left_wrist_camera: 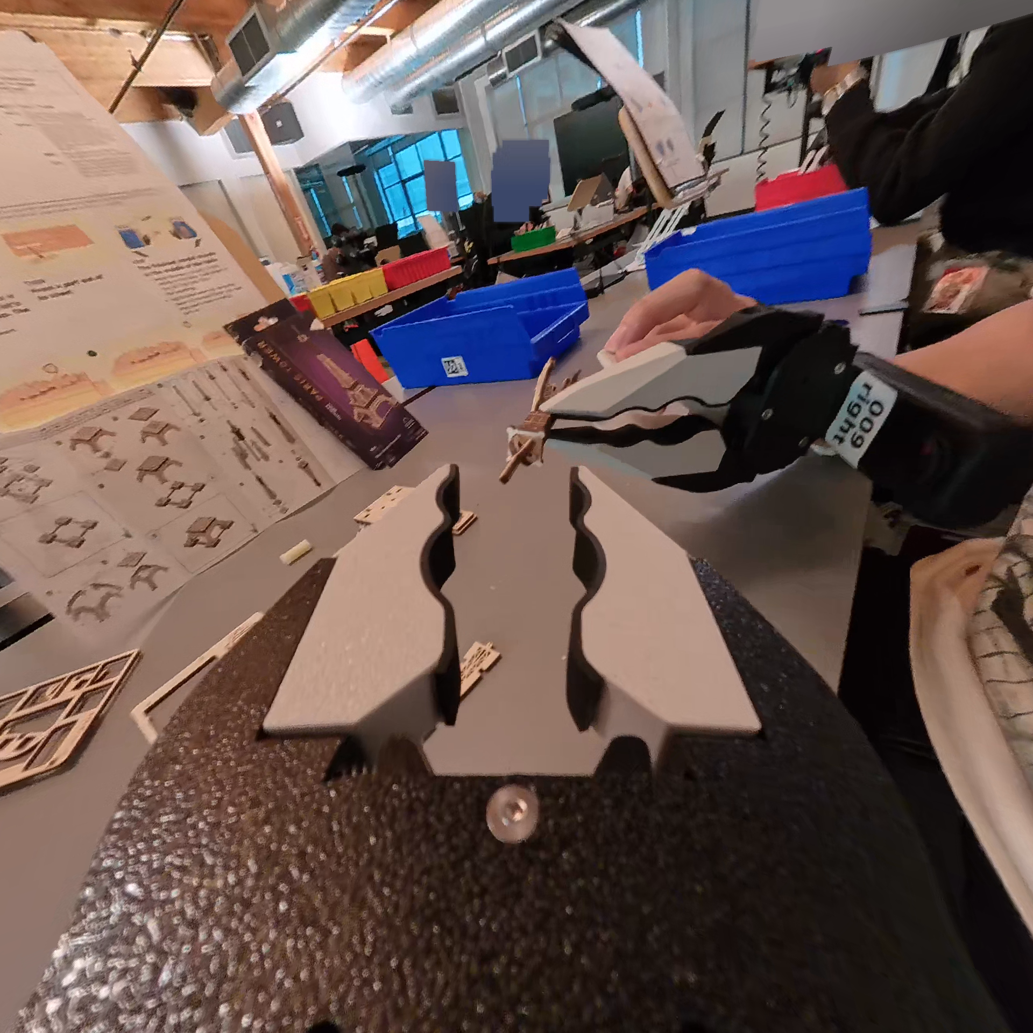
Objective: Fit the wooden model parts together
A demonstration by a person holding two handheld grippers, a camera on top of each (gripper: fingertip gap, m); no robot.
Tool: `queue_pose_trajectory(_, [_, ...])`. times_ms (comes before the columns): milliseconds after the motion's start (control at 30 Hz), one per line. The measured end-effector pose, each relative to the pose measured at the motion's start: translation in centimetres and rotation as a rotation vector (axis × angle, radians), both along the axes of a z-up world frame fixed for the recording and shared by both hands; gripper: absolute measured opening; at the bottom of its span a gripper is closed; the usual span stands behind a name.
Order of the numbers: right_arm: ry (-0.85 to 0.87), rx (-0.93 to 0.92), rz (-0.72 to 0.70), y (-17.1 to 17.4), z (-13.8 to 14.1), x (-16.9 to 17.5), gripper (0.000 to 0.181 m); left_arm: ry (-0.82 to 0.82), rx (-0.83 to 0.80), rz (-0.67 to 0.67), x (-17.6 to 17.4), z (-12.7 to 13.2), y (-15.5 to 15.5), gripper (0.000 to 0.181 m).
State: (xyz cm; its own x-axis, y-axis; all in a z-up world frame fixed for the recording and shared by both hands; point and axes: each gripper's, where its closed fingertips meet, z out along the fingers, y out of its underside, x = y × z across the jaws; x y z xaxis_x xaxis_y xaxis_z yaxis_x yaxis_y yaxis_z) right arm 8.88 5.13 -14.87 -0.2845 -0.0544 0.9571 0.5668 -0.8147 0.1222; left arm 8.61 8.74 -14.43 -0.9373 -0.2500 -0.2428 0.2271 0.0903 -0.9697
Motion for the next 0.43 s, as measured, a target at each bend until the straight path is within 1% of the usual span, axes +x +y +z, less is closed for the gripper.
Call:
queue_pose_trajectory(133, [-0.061, 0.007, -0.005, 0.0, 0.7, -0.5, 0.005, 0.038, -0.017, -0.064, -1.0, 0.0, -1.1, 0.043])
queue_pose_trajectory(267, [-0.104, -0.005, -0.017, 0.0, 1.0, -0.7, 0.005, 0.115, -0.063, -0.114, -1.5, 0.1, -1.7, 0.046])
queue_pose_trajectory(333, [-0.120, -0.007, -0.017, 0.1, 1.2, -0.8, 0.005, 0.163, -0.089, -0.153, -1.8, 0.5, -1.7, 0.048])
queue_pose_trajectory(433, [-0.128, -0.017, -0.017, 0.2, 1.1, -0.9, 0.005, 0.266, -0.158, -0.195, -1.4, 1.6, -1.1, 0.048])
